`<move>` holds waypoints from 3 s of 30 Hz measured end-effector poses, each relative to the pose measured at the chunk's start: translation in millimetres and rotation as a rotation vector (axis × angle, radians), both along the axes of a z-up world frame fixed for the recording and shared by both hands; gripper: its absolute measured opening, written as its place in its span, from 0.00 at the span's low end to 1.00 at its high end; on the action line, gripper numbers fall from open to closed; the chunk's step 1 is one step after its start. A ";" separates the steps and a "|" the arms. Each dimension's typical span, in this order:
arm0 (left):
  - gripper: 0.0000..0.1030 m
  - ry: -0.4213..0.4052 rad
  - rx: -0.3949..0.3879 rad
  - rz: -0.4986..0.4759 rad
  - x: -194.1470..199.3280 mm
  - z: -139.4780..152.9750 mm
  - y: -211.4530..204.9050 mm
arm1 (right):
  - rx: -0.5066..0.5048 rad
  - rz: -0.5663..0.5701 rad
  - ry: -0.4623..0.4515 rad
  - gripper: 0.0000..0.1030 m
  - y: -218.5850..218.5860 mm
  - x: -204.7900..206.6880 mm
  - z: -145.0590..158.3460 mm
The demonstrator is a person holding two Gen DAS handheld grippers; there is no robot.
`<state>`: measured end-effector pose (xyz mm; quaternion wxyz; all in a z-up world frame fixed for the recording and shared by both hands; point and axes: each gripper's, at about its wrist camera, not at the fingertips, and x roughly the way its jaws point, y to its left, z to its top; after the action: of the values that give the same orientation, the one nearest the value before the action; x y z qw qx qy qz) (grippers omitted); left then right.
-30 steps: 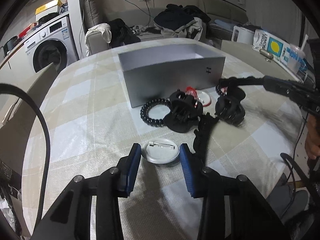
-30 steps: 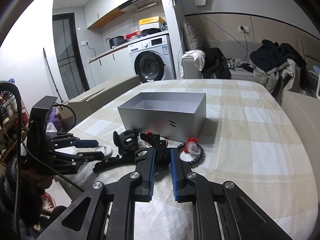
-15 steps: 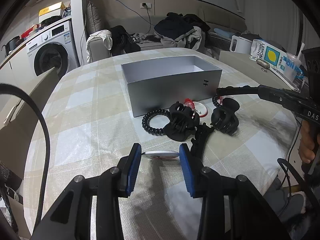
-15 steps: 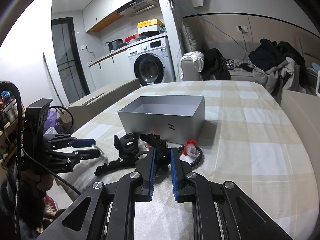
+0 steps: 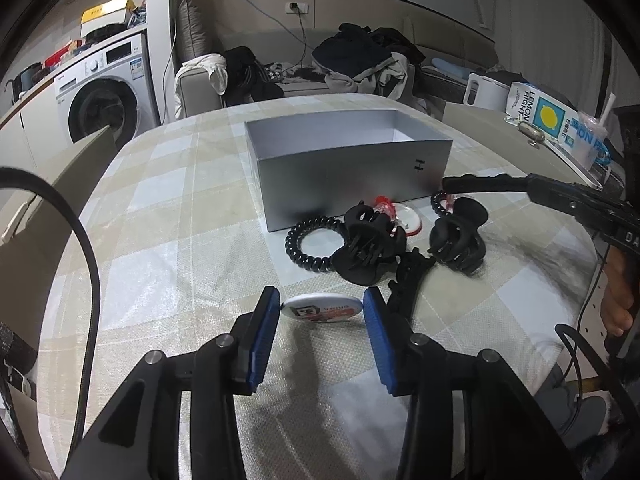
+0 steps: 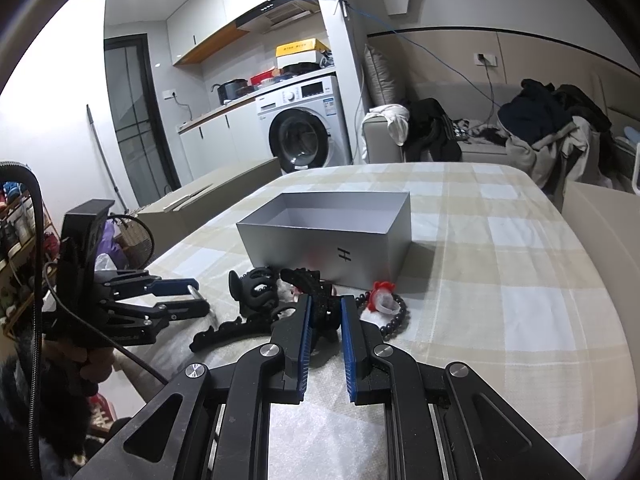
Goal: Organize jewelry
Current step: 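Grasp the white round badge with the left tool while the right tool holds the clip, then carry badge and clip over the grey box and open both tools, then grasp a black claw clip with each tool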
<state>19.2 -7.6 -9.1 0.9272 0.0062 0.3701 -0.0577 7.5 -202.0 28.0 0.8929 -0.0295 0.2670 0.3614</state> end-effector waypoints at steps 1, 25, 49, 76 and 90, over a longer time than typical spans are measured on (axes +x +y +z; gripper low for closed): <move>0.37 0.007 -0.001 0.001 1.2 -1.2 -0.3 | 0.003 -0.002 -0.002 0.13 -0.5 0.0 0.5; 0.36 -0.159 -0.085 0.058 66.8 55.3 -4.5 | 0.053 -0.142 0.110 0.13 41.4 84.2 20.8; 0.99 -0.142 -0.149 -0.002 26.3 51.9 -11.5 | 0.202 -0.125 0.168 1.00 -31.2 58.6 12.9; 0.84 -0.013 -0.074 0.026 3.5 -0.9 -12.8 | -0.101 0.033 0.271 0.53 55.8 38.3 -35.5; 0.62 0.018 -0.058 -0.063 0.4 -8.6 -27.1 | 0.086 0.056 0.225 0.51 11.5 15.1 -14.5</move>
<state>19.6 -34.7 -17.7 0.9214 -0.0095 0.3760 -0.0978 22.6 -190.5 13.5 0.8471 0.0422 0.3490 0.3985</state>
